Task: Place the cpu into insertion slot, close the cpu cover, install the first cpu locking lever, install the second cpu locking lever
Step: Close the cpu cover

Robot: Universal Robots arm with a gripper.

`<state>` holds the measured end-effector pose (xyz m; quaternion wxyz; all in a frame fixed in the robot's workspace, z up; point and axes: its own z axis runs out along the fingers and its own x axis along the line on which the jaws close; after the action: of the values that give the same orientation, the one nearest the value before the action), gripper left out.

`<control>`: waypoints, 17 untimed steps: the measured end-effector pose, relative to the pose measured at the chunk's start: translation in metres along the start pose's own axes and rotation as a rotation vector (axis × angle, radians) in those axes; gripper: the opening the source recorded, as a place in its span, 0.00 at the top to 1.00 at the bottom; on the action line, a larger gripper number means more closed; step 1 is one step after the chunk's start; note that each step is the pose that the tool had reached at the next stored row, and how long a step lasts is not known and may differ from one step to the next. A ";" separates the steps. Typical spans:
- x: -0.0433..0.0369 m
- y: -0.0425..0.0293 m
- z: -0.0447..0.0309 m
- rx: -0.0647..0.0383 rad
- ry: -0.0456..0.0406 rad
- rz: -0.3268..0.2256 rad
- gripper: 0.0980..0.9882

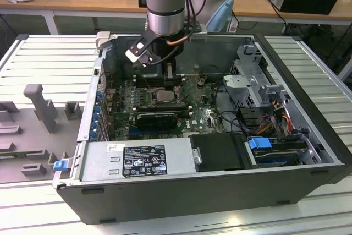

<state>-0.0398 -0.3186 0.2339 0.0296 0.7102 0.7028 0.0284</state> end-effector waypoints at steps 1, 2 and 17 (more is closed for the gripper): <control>0.0000 0.0001 -0.0010 0.000 0.0000 0.000 0.99; 0.0000 0.0002 -0.0020 0.000 0.0000 0.000 0.99; 0.0000 0.0013 -0.0155 0.000 0.0000 0.000 0.99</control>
<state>-0.0398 -0.3186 0.2495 0.0296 0.7102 0.7028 0.0284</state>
